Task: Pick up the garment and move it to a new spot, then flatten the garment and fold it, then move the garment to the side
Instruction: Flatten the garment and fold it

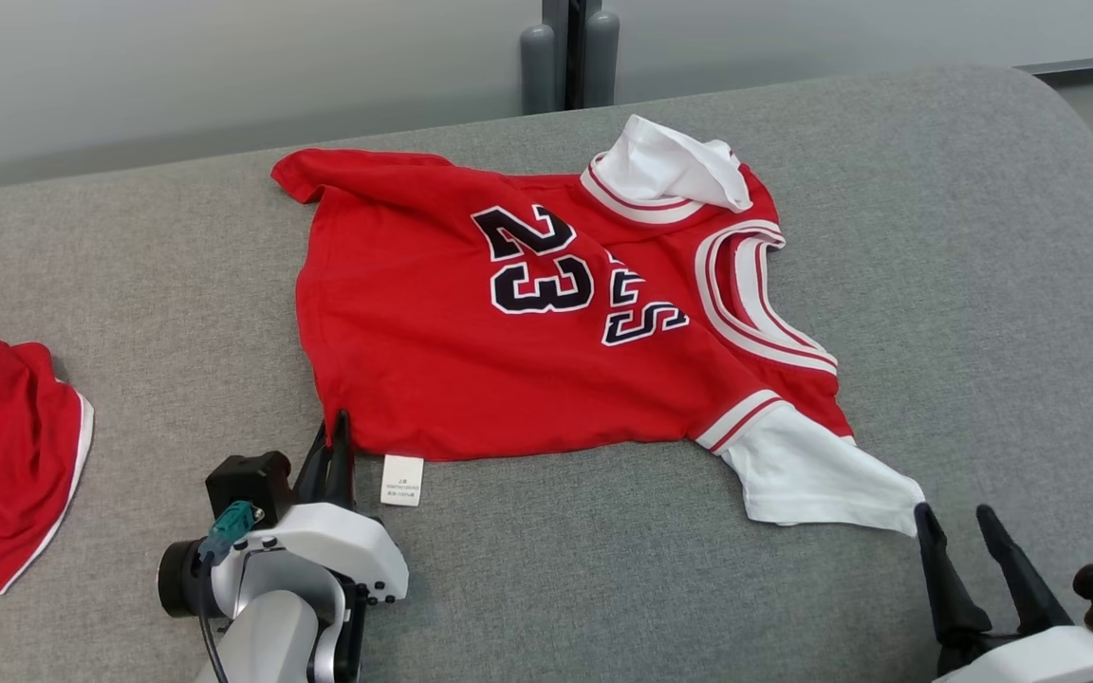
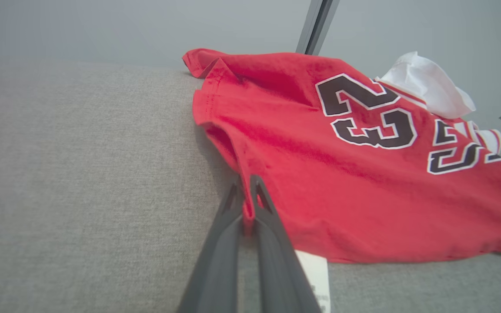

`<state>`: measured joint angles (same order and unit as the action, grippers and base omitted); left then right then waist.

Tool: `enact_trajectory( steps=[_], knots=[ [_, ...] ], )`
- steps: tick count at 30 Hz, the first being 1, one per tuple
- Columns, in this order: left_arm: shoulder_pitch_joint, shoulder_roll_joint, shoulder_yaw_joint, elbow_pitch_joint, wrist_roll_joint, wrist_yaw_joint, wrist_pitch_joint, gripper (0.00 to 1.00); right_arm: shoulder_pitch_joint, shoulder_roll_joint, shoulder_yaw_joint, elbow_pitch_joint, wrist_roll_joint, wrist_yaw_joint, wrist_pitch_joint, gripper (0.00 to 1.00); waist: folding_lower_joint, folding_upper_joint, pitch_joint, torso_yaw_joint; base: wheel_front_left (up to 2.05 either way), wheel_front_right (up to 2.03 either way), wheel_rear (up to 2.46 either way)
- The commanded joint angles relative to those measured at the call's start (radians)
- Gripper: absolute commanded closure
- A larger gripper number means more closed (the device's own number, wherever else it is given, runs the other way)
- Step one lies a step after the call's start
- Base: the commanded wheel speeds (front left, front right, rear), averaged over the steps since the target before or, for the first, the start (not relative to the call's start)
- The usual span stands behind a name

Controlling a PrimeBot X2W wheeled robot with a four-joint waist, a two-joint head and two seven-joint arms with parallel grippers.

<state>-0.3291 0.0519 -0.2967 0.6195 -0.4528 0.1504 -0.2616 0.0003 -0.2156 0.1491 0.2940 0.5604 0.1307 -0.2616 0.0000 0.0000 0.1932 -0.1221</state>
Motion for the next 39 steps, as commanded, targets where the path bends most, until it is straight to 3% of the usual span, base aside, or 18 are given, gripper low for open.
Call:
enact_trajectory(
  steps=[1, 22, 23, 24, 25, 31, 36, 39],
  knots=[
    [0.015, 0.005, 0.002, -0.006, 0.009, -0.005, -0.004, 1.0, -0.011, -0.012, 0.013, 0.017, 0.017, 0.0, -0.005, 0.0, 0.0, 0.0, -0.005, 0.0, 0.0, 0.0, 0.0],
    [0.034, 0.001, -0.016, -0.017, 0.018, -0.017, -0.004, 1.0, -0.072, -0.042, 0.112, 0.14, 0.105, 0.0, -0.005, 0.0, 0.0, 0.0, -0.013, 0.031, 0.0, 0.0, 0.0],
    [0.033, 0.002, -0.016, -0.016, 0.018, -0.016, -0.004, 1.0, -0.073, -0.042, 0.116, 0.142, 0.11, 0.0, -0.005, 0.56, 0.0, 0.0, -0.012, 0.033, 0.0, 0.0, 0.0],
    [0.033, 0.002, -0.016, -0.016, 0.018, -0.015, -0.004, 1.0, -0.074, -0.045, 0.121, 0.144, 0.109, 0.0, -0.005, 0.84, 0.0, 0.0, -0.011, 0.034, 0.0, 0.0, 0.0],
    [0.032, 0.001, -0.016, -0.017, 0.018, -0.014, -0.004, 1.0, -0.076, -0.049, 0.124, 0.145, 0.109, 0.0, -0.005, 1.0, 0.0, 0.0, -0.011, 0.035, 0.0, 0.0, 0.0],
    [0.033, 0.001, -0.011, -0.018, 0.017, -0.012, -0.004, 1.0, -0.078, -0.062, 0.129, 0.128, 0.112, 0.0, -0.005, 1.0, 0.0, 0.0, -0.013, 0.036, 0.0, 0.0, 0.0],
    [0.044, 0.001, -0.003, -0.028, 0.006, -0.023, -0.004, 1.0, -0.071, -0.07, 0.101, 0.039, 0.124, 0.0, -0.005, 1.0, 0.0, 0.0, -0.027, 0.035, 0.0, 0.0, 0.0],
    [0.059, 0.001, 0.004, -0.045, -0.061, -0.082, 0.027, 1.0, -0.074, -0.088, 0.091, -0.033, 0.146, 0.0, -0.005, 1.0, 0.0, 0.0, -0.043, 0.035, 0.0, 0.0, 0.0]
  ],
)
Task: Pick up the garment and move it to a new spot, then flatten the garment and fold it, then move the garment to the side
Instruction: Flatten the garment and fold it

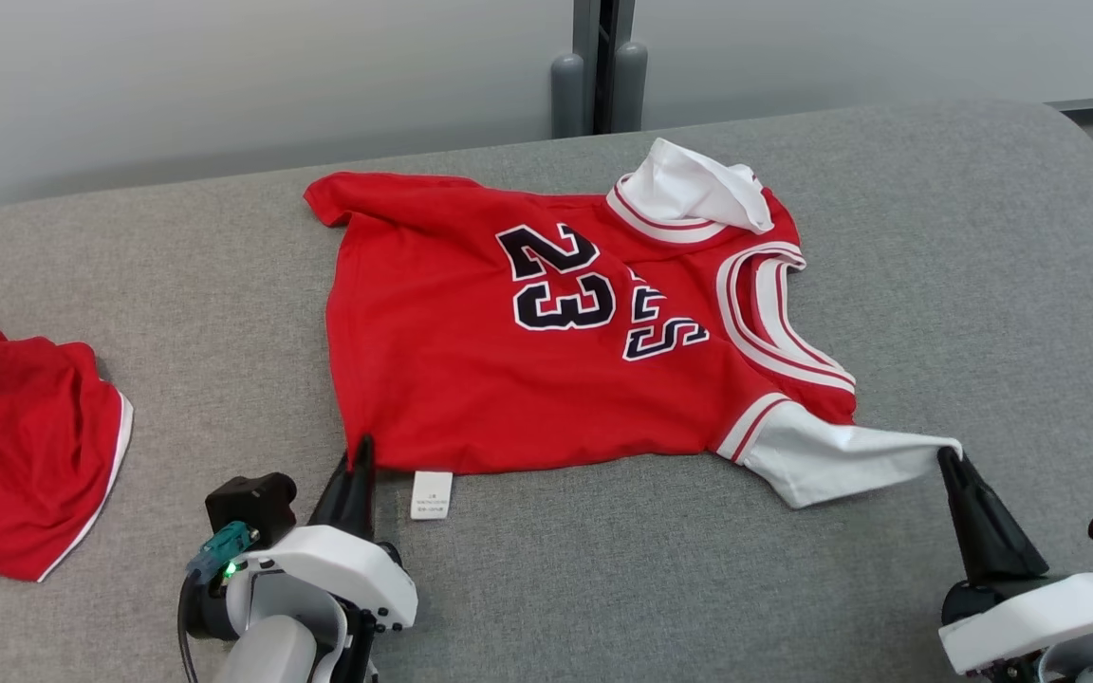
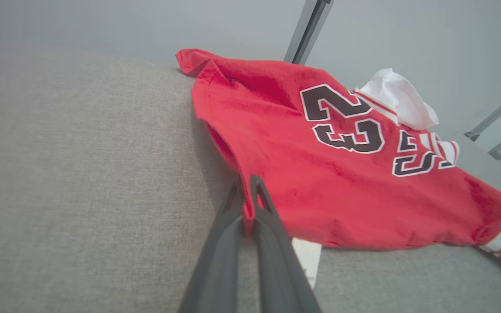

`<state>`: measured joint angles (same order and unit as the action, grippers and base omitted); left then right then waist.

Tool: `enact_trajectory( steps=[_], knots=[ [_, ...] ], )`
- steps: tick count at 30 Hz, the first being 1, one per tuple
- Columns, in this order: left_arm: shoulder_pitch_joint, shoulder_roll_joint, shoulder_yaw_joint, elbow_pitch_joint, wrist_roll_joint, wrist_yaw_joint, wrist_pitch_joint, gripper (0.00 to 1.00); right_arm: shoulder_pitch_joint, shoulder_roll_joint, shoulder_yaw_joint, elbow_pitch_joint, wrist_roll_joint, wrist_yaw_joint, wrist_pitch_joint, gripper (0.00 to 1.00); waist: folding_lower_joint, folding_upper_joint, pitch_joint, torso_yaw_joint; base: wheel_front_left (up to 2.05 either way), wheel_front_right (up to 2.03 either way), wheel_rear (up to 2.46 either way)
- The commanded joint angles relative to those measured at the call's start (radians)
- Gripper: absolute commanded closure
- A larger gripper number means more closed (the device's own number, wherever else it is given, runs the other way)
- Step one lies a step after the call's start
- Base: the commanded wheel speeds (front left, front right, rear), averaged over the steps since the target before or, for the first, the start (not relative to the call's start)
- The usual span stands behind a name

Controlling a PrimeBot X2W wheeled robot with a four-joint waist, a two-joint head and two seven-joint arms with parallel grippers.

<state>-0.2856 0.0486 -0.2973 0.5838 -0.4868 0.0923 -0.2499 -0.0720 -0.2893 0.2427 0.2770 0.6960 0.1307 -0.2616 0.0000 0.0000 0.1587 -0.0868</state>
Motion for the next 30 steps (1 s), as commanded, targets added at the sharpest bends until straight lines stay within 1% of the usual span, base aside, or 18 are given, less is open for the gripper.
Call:
enact_trajectory(
  steps=[1, 4, 7, 9, 11, 12, 15, 17, 19, 24, 27, 30],
  knots=[
    [0.016, 0.004, 0.002, -0.018, -0.054, -0.05, 0.043, 1.0, -0.008, -0.022, -0.004, -0.041, 0.022, 0.0, -0.005, 1.0, 0.0, 0.0, -0.015, 0.0, 0.0, 0.0, 0.0],
    [0.02, 0.006, 0.016, -0.066, -0.124, -0.104, 0.112, 1.0, -0.027, -0.04, -0.011, -0.108, 0.097, 0.0, -0.005, 1.0, 0.0, 0.0, -0.034, 0.006, 0.0, 0.0, 0.0],
    [0.022, 0.006, 0.038, -0.148, -0.201, -0.144, 0.185, 1.0, -0.059, -0.08, -0.021, -0.151, 0.17, 0.0, 0.002, 1.0, 0.0, 0.0, -0.054, 0.011, 0.0, 0.0, 0.0],
    [0.018, 0.008, 0.061, -0.216, -0.253, -0.15, 0.228, 1.0, -0.095, -0.097, -0.031, -0.172, 0.207, 0.0, 0.015, 1.0, 0.0, 0.0, -0.069, 0.012, 0.0, 0.0, 0.0],
    [0.011, 0.01, 0.085, -0.291, -0.3, -0.14, 0.274, 1.0, -0.137, -0.114, -0.052, -0.179, 0.227, 0.0, 0.03, 1.0, 0.0, 0.0, -0.085, 0.011, 0.0, 0.0, 0.0],
    [0.011, 0.01, 0.085, -0.291, -0.3, -0.14, 0.274, 1.0, -0.137, -0.114, -0.052, -0.179, 0.227, 0.0, 0.03, 1.0, 0.0, 0.0, -0.085, 0.011, 0.0, 0.0, 0.0],
    [-0.004, 0.012, 0.108, -0.399, -0.378, -0.136, 0.361, 1.0, -0.218, -0.113, -0.093, -0.171, 0.252, 0.0, 0.054, 1.0, 0.0, 0.0, -0.104, 0.008, 0.0, 0.0, 0.0],
    [-0.022, 0.021, 0.127, -0.465, -0.42, -0.122, 0.411, 1.0, -0.275, -0.115, -0.117, -0.164, 0.243, 0.0, 0.067, 1.0, 0.0, 0.0, -0.114, 0.008, 0.0, 0.0, 0.0],
    [-0.035, 0.019, 0.148, -0.524, -0.459, -0.097, 0.449, 1.0, -0.329, -0.112, -0.133, -0.163, 0.224, 0.0, 0.081, 1.0, 0.0, 0.0, -0.125, 0.007, 0.0, 0.0, 0.0],
    [-0.067, 0.013, 0.207, -0.651, -0.549, -0.026, 0.485, 1.0, -0.455, -0.085, -0.192, -0.156, 0.171, 0.0, 0.135, 1.0, 0.0, 0.0, -0.142, 0.0, 0.0, 0.0, 0.0],
    [-0.094, 0.013, 0.233, -0.7, -0.558, 0.015, 0.475, 1.0, -0.522, -0.067, -0.218, -0.159, 0.125, 0.0, 0.18, 1.0, 0.0, 0.0, -0.142, -0.001, 0.0, 0.0, 0.0],
    [-0.129, 0.016, 0.248, -0.714, -0.523, 0.065, 0.46, 1.0, -0.584, -0.05, -0.236, -0.173, 0.09, 0.0, 0.222, 1.0, 0.0, 0.0, -0.13, 0.0, 0.0, 0.0, 0.0]
  ],
)
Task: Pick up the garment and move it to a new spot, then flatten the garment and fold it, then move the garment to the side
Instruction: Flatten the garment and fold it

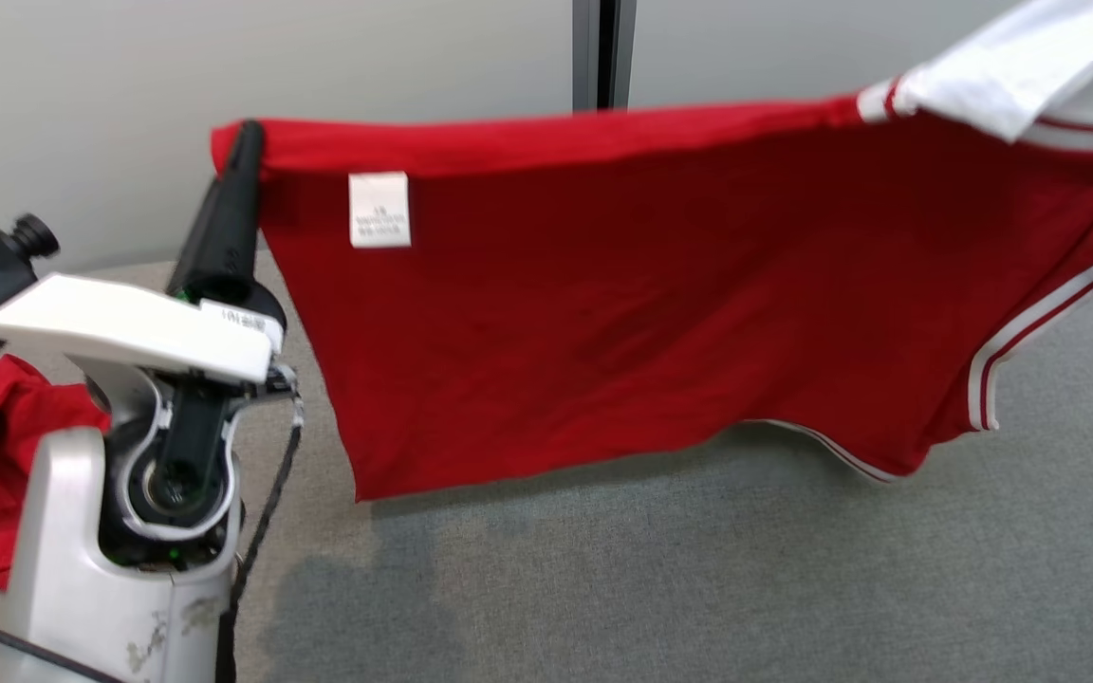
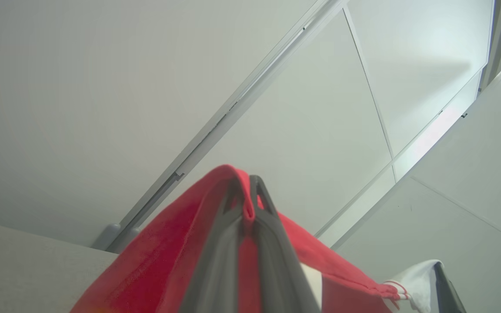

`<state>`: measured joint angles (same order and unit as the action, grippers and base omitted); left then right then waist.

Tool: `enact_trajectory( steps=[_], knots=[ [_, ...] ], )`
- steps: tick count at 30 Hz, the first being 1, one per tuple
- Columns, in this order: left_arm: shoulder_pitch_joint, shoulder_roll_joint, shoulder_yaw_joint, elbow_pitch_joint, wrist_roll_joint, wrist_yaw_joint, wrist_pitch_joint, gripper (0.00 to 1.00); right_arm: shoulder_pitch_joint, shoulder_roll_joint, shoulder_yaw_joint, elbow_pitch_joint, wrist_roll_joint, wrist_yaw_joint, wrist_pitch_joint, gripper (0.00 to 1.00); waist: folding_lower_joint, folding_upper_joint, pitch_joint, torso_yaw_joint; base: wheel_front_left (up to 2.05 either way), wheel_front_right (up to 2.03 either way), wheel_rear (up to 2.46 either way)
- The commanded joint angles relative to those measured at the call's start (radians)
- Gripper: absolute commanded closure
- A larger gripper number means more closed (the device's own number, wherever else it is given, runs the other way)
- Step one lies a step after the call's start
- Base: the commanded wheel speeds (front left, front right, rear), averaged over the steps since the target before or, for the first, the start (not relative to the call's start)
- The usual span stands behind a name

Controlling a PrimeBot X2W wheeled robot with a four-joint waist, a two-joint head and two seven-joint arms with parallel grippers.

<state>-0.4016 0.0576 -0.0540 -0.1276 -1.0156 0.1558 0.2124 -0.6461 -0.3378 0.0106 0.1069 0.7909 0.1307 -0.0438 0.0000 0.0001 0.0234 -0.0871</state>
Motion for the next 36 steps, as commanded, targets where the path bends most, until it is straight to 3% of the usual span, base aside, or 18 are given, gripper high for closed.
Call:
enact_trajectory(
  steps=[1, 8, 12, 17, 23, 24, 27, 31, 36],
  knots=[
    [-0.029, 0.011, 0.006, -0.001, 0.017, 0.016, -0.006, 1.0, -0.029, 0.006, -0.009, -0.004, -0.017, 0.0, 0.016, 1.0, 0.0, -0.0001, 0.013, 0.0, 0.0, 0.0, 0.0],
    [-0.236, 0.052, -0.003, 0.063, 0.068, 0.093, 0.047, 1.0, -0.252, 0.047, -0.02, 0.022, -0.048, 0.0, 0.117, 1.0, 0.0, -0.0001, 0.157, -0.005, 0.0, 0.0, 0.0],
    [-0.4, 0.056, 0.001, 0.151, 0.078, 0.114, 0.058, 1.0, -0.407, 0.026, -0.008, 0.085, -0.034, 0.0, 0.129, 1.0, 0.0, -0.0001, 0.275, 0.002, 0.0, 0.0, 0.0],
    [-0.699, 0.047, -0.04, 0.324, 0.13, 0.086, 0.015, 1.0, -0.692, -0.013, 0.065, 0.226, -0.052, 0.0, 0.098, 1.0, 0.0, -0.0001, 0.437, 0.017, 0.0, 0.0, 0.0],
    [-0.991, 0.024, -0.04, 0.541, 0.161, 0.044, -0.126, 1.0, -0.981, 0.001, 0.086, 0.409, -0.079, 0.0, -0.069, 1.0, 0.0, -0.0001, 0.55, 0.031, 0.0, 0.0, 0.0],
    [-0.991, 0.024, -0.04, 0.541, 0.161, 0.044, -0.126, 1.0, -0.981, 0.001, 0.086, 0.409, -0.079, 0.0, -0.069, 1.0, 0.0, -0.0001, 0.55, 0.031, 0.0, 0.0, 0.0],
    [-1.108, 0.006, -0.024, 0.648, 0.165, 0.049, -0.258, 1.0, -1.095, 0.025, 0.083, 0.494, -0.051, 0.0, -0.156, 1.0, 0.0, -0.0001, 0.589, 0.039, 0.0, 0.0, 0.0],
    [-1.221, -0.001, -0.044, 0.781, 0.159, 0.006, -0.382, 1.0, -1.174, 0.04, 0.121, 0.568, -0.027, 0.0, -0.209, 1.0, 0.0, -0.0001, 0.628, 0.045, 0.0, 0.0, 0.0],
    [-1.265, -0.006, -0.084, 0.941, 0.124, -0.038, -0.439, 1.0, -1.133, 0.061, 0.176, 0.616, 0.028, 0.0, -0.222, 1.0, 0.0, -0.0001, 0.665, 0.044, 0.0, 0.0, 0.0]
  ],
)
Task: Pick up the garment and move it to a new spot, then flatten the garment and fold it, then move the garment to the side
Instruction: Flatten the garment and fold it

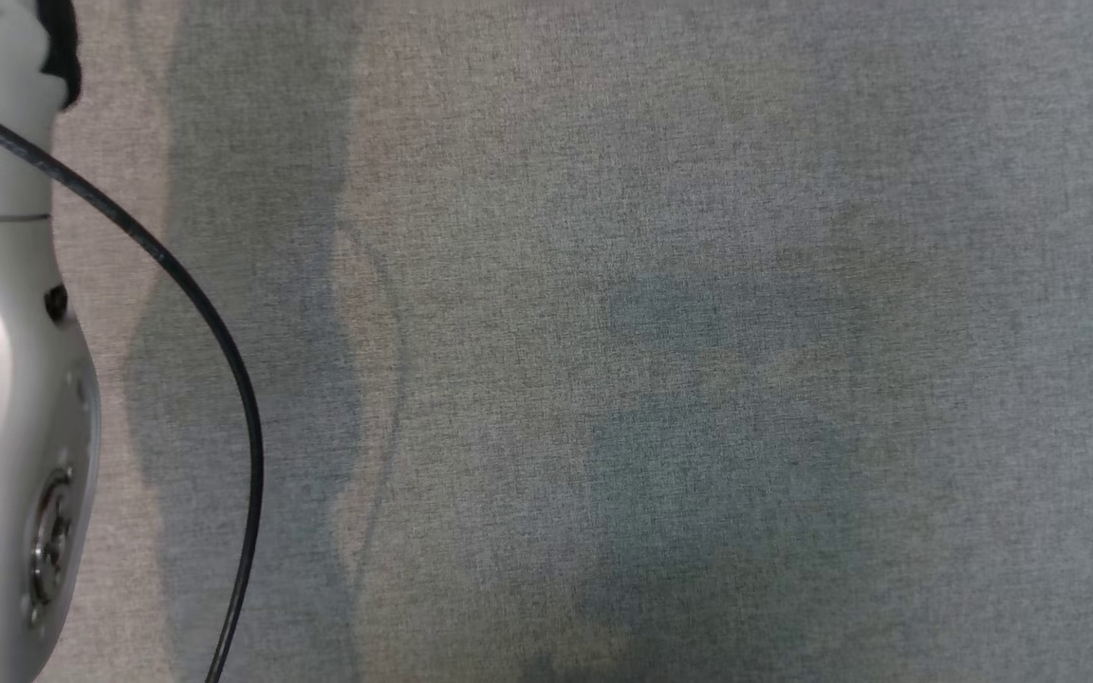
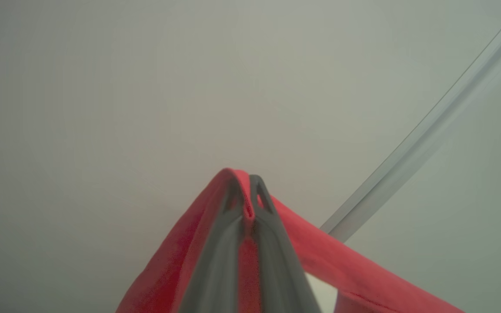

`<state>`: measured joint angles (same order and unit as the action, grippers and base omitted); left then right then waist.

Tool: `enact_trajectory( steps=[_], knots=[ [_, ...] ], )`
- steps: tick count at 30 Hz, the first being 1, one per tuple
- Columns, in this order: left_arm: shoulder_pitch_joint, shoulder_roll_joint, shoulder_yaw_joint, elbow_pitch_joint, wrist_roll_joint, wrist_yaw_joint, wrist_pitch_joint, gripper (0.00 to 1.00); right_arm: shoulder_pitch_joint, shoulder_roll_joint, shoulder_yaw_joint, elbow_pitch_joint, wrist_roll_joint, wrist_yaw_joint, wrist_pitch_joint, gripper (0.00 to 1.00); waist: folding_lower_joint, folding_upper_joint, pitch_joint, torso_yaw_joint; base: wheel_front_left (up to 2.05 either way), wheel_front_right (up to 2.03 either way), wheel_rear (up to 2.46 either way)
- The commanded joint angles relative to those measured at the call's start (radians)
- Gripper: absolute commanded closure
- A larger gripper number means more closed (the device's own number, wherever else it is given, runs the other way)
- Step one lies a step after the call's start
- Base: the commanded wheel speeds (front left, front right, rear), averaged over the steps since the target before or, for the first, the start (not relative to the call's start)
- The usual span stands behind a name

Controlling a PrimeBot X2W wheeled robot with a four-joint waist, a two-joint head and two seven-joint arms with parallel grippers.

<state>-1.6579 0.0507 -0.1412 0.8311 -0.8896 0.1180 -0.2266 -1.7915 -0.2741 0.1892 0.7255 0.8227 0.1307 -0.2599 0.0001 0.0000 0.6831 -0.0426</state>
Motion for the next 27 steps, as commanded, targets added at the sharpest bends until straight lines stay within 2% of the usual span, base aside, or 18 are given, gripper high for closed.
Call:
enact_trajectory(
  steps=[1, 6, 12, 20, 27],
  knots=[
    [-0.005, 0.001, -0.006, 0.011, -0.01, -0.007, -0.006, 1.0, 0.031, 0.004, 0.005, 0.003, 0.013, 0.0, -0.006, 1.0, -0.0001, 0.0, 0.01, -0.004, 0.0, 0.0, 0.0],
    [0.028, 0.002, -0.061, 0.13, -0.034, -0.029, -0.024, 1.0, 0.136, 0.044, -0.036, 0.021, 0.126, 0.0, -0.007, 1.0, -0.0001, 0.0, 0.037, -0.013, 0.0, 0.0, 0.0],
    [0.071, 0.002, -0.096, 0.202, -0.044, -0.066, -0.038, 1.0, 0.281, 0.055, 0.0, -0.003, 0.176, 0.0, -0.007, 1.0, -0.0001, 0.0, 0.04, -0.012, 0.0, 0.0, 0.0],
    [0.256, 0.002, -0.133, 0.248, 0.007, -0.112, -0.039, 1.0, 0.547, 0.027, 0.075, -0.022, 0.285, 0.0, -0.007, 1.0, -0.0001, 0.0, -0.074, -0.016, 0.0, 0.0, 0.0],
    [0.438, 0.002, -0.22, 0.297, 0.088, -0.138, -0.039, 1.0, 0.747, -0.02, 0.16, -0.005, 0.37, 0.0, 0.0, 1.0, -0.0001, 0.0, -0.197, -0.015, 0.0, 0.0, 0.0]
  ],
)
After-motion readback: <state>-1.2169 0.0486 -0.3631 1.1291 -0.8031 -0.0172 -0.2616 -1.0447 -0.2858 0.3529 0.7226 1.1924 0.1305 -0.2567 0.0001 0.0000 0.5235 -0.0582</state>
